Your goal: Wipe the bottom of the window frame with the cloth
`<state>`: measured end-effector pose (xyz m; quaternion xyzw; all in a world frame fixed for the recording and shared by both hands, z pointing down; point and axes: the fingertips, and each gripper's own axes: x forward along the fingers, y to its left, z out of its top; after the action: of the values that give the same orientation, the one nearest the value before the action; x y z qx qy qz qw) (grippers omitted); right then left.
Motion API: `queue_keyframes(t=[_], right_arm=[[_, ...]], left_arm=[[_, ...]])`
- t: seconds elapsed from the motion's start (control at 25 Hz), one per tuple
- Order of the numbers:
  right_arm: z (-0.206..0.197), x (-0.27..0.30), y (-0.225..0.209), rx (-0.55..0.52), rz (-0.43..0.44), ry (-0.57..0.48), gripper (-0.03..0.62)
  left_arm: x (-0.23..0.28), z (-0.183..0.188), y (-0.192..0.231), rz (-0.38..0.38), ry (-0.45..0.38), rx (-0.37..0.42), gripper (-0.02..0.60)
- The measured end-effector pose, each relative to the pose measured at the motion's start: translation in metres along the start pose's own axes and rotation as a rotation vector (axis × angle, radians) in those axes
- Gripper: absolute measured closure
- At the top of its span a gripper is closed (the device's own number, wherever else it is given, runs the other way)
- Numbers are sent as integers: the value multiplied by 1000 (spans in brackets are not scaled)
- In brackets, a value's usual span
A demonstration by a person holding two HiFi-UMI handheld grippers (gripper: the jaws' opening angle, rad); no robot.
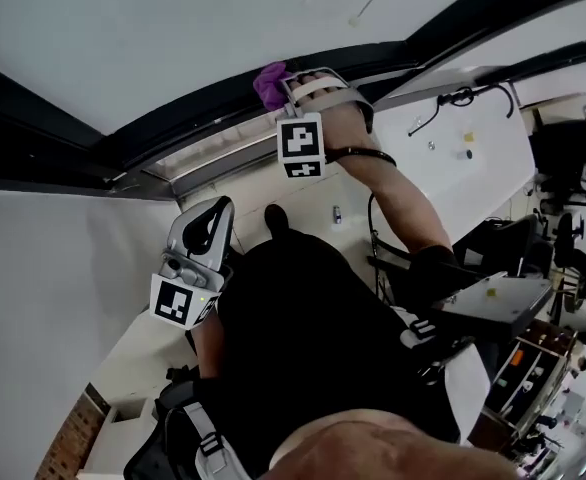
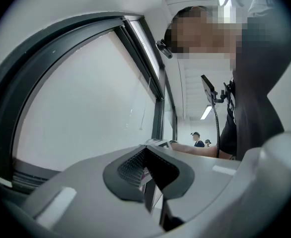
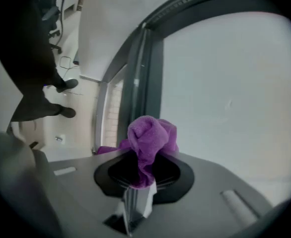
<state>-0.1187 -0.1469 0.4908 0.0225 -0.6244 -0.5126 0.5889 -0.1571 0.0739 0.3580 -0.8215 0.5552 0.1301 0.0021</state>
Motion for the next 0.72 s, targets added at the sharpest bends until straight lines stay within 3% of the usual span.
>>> queue_keyframes(t=[0.08, 0.16, 0.24, 0.36, 0.44, 0.6, 0.72], right_arm=[[0, -35, 42, -8, 136, -41, 527], [-4, -68, 67, 50, 233, -120, 526], [-16, -86, 38, 253, 159, -238, 526], [-47, -75, -51, 666, -66, -413, 525], [-58, -41, -85, 866, -106, -486, 525], [-56, 11, -70, 1053, 17, -583, 528], [-52, -22, -45, 986, 38, -645, 526]], left_arm=[[-8, -2, 8, 37, 8, -9, 581], [-15, -5, 15, 66, 18, -15, 581], [-18, -7, 20, 80, 23, -14, 581], [-9, -5, 16, 65, 18, 0, 581], [0, -3, 5, 42, 20, 11, 581], [13, -4, -12, 11, 36, 25, 581], [18, -10, -10, 15, 64, 20, 581]])
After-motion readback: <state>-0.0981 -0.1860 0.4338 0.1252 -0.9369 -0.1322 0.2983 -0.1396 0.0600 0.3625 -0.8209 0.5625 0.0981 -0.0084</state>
